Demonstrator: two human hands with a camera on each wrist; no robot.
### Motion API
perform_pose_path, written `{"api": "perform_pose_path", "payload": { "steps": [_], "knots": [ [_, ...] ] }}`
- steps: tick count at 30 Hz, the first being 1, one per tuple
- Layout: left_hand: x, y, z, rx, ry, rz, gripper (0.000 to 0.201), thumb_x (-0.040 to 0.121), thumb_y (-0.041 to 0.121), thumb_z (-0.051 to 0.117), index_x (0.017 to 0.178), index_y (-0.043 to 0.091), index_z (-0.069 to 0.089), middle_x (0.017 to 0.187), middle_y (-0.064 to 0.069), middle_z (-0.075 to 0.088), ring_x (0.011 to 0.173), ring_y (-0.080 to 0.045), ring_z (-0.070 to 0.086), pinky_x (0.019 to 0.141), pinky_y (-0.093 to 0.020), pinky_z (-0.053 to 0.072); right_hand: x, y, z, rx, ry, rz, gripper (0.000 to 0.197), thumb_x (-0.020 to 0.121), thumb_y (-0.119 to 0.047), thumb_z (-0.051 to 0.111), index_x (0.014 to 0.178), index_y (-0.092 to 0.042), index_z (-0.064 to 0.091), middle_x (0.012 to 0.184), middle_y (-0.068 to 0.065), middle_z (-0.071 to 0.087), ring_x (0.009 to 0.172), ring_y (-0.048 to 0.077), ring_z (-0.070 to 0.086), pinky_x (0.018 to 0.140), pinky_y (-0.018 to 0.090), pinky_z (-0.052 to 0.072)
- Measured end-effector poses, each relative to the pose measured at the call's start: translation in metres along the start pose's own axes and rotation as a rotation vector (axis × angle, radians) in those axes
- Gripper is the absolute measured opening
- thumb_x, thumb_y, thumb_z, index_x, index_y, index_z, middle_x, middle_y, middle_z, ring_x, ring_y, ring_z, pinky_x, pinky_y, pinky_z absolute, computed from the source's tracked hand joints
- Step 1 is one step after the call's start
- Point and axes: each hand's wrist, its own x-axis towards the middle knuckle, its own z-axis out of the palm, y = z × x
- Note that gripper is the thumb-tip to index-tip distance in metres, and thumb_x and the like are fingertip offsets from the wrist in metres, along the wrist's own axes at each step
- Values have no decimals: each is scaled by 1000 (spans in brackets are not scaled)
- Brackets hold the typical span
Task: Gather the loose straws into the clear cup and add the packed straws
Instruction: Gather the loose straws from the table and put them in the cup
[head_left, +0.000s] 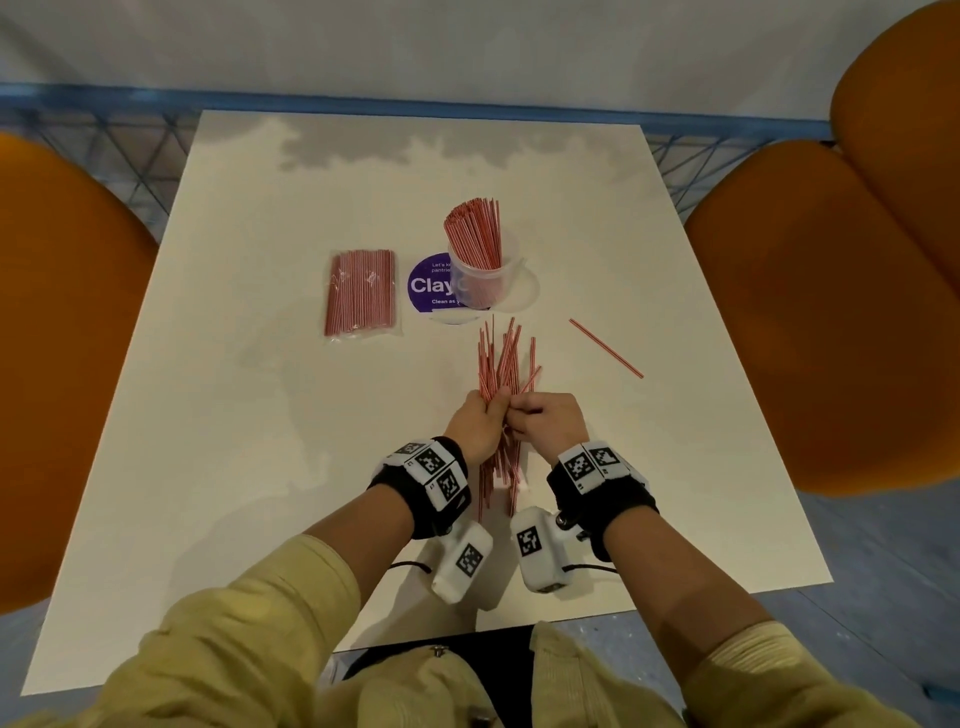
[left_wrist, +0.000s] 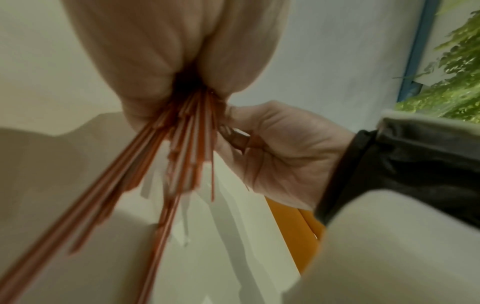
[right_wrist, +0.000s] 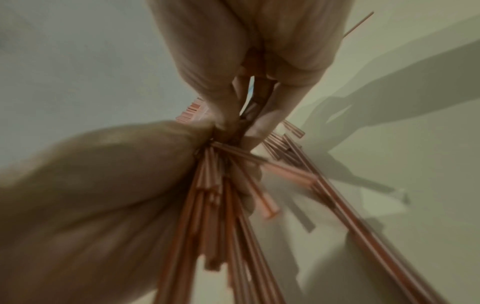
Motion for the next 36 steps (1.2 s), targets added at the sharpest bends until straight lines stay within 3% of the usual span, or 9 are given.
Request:
{"api": "perform_pose_path", "payload": {
  "steps": [3,6,12,19,22,27,31,34,36],
  "knots": [
    [2,-1,-6,-72,-7,36,47,96,41,36,114,-1,49,110,-17,61,107,-34,58,97,-44,46,-1,-7,-3,59,-58,-19,13,79,12,61,90,6,66,73,10,61,64,17,60,60,16,55],
    [3,0,-10,-100,4,59,40,97,37,37,111,1,49,107,-17,61,103,-32,59,96,-44,46,-1,-15,-2,94,-106,-8,25,77,15,59,71,-9,59,66,7,57,61,16,58,65,24,53],
    [2,-1,-19,-192,-45,101,23,98,31,38,96,9,43,71,0,51,58,-15,49,62,-30,43,7,-30,2,315,-22,33,37,88,0,54,123,-9,45,74,8,58,64,18,58,68,26,53],
    [-2,0,-27,-124,-150,162,24,99,32,36,102,8,41,72,-1,51,57,-14,48,60,-29,42,15,-36,2,152,-41,-34,41,85,-8,64,122,7,55,103,21,62,90,23,62,61,12,56],
    [-5,3,-32,-184,-185,169,15,100,24,36,92,12,40,67,-1,47,54,-13,45,52,-23,40,13,-49,4,24,-73,-64,30,93,-26,54,106,-1,64,98,13,65,94,22,61,63,14,53],
    [-14,8,-36,-77,-300,203,25,98,31,38,77,19,39,63,1,45,49,-14,43,48,-21,39,29,-70,9,183,23,-61,63,94,-47,40,146,-21,18,138,11,47,108,26,61,96,44,50],
    [-13,11,-37,-19,-288,165,33,96,42,39,84,12,45,60,-6,52,45,-17,48,43,-22,43,35,-88,11,268,62,-119,44,98,-28,38,139,-13,32,108,4,57,71,15,63,83,37,55],
    [-11,15,-36,-91,-239,142,31,95,40,44,81,13,45,59,-4,52,40,-12,52,41,-20,48,32,-89,16,100,42,-169,30,98,-19,31,109,-3,55,80,1,59,68,15,61,79,38,52],
    [-10,18,-37,-138,-207,137,29,94,38,46,76,16,43,59,-3,51,38,-8,52,41,-20,48,25,-89,18,56,-6,-178,27,97,-16,29,96,-9,55,82,4,62,72,18,63,77,36,50]
  ]
}}
